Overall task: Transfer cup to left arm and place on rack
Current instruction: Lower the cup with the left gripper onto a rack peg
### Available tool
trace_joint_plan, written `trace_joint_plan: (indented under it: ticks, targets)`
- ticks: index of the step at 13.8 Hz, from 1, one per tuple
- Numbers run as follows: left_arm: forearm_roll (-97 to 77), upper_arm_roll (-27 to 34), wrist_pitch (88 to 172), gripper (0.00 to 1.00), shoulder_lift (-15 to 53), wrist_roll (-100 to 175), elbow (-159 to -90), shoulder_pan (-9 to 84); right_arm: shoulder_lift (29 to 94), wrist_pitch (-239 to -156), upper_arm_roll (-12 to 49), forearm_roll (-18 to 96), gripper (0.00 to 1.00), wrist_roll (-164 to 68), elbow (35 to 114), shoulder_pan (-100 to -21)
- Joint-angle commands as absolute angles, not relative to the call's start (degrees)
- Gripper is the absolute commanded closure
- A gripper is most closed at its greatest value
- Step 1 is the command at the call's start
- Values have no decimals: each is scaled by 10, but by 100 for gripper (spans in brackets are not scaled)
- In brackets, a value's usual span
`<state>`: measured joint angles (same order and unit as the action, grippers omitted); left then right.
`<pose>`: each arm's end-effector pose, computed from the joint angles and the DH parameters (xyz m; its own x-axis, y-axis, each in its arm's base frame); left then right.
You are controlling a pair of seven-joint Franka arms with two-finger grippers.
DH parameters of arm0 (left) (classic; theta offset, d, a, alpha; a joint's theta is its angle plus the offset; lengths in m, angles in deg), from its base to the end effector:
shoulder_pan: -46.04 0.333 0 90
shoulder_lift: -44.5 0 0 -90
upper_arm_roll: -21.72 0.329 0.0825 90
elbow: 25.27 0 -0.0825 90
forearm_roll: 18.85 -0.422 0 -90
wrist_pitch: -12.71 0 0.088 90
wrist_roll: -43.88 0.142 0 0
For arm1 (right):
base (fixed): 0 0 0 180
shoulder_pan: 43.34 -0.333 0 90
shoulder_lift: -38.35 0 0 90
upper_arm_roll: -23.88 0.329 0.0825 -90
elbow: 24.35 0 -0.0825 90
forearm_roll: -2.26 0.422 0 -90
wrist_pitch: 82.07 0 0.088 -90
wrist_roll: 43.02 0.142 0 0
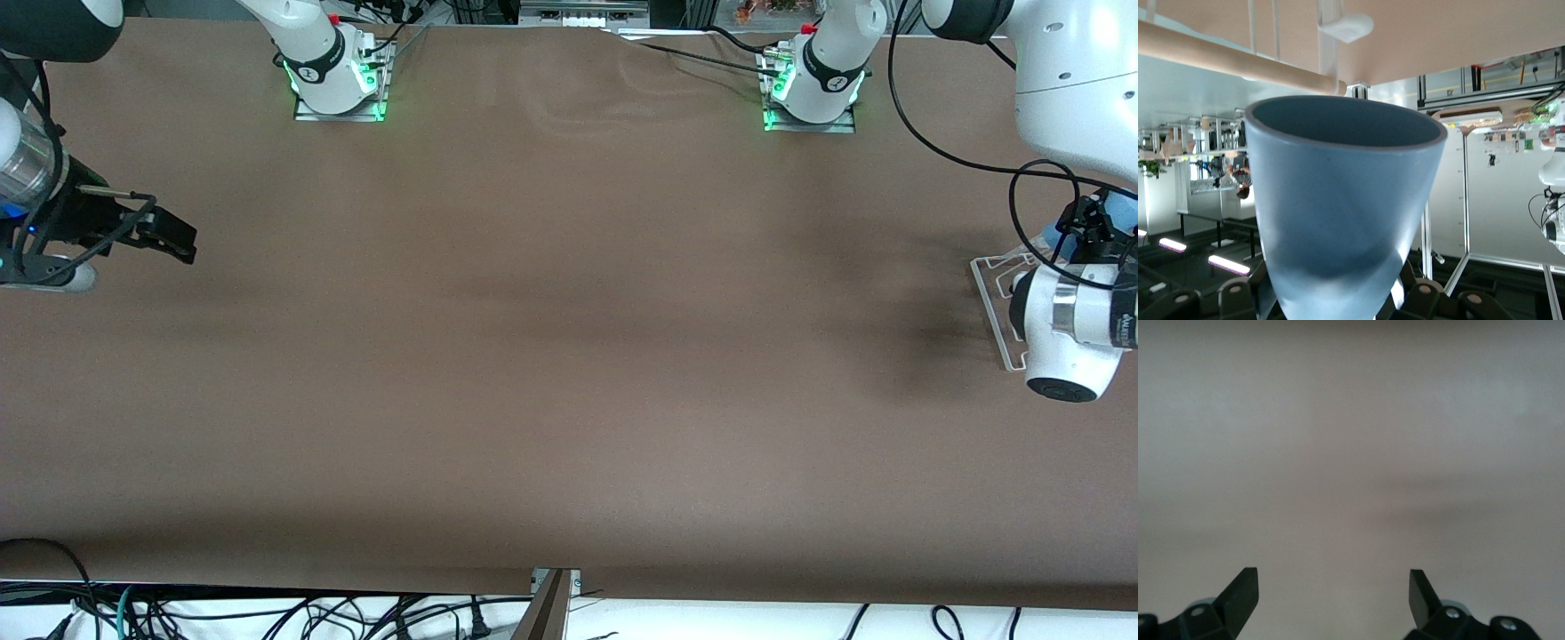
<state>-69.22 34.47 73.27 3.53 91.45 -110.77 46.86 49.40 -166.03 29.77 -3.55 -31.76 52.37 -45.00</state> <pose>0.5742 0.2466 0.2800 0.0337 -0.0668 -0.9972 -0.5465 -0.8366 0.0376 0.6378 0.0628 0.5925 0.9960 -0.0754 -0.0479 -0.0708 -0.9932 0.0927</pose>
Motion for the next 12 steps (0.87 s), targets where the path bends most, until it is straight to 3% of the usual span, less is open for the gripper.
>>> trace_joint_plan:
  ticks: [1,12]
  targets:
    - [-720,346,718,100,21,920,-1100,468,442,-1650,304,-43,0,-320,581,-435]
    - [-715,344,724,100,-1,918,-1138,467,437,-1642,306,-40,0,-369,584,-419]
